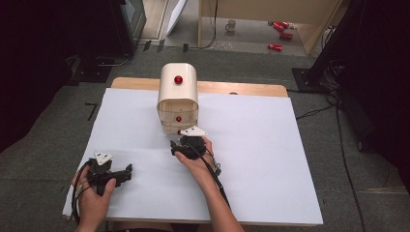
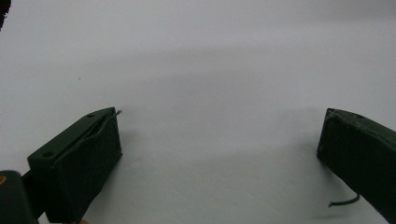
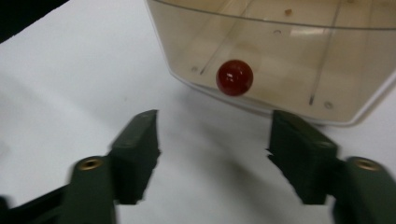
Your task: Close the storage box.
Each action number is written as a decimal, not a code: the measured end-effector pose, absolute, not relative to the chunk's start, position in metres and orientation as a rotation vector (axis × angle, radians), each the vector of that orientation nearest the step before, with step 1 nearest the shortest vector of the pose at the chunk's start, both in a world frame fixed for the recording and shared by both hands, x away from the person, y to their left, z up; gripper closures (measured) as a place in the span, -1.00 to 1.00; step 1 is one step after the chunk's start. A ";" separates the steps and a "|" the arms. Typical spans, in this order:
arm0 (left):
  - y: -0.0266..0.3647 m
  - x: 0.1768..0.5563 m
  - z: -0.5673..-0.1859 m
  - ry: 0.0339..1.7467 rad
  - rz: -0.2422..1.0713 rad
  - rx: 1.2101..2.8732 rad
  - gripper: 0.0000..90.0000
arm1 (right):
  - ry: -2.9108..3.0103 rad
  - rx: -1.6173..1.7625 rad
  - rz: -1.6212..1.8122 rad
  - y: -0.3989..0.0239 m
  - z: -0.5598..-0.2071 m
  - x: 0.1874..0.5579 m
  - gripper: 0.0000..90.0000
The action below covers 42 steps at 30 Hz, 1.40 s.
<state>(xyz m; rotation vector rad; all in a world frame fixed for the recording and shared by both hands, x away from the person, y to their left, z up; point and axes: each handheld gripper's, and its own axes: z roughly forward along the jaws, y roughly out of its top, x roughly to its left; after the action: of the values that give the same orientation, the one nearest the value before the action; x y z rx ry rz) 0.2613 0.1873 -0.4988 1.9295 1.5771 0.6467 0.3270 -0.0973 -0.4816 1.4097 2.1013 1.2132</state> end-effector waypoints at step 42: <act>0.187 0.261 -0.499 1.576 0.647 1.931 -1.00 | 1.814 1.675 0.988 -0.306 -0.485 0.249 -0.77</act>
<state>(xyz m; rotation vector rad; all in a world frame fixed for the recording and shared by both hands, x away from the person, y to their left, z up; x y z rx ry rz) 0.2611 0.1873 -0.4988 1.9311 1.5762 0.6471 0.2490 -0.3058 -0.4854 1.6750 1.8137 0.9883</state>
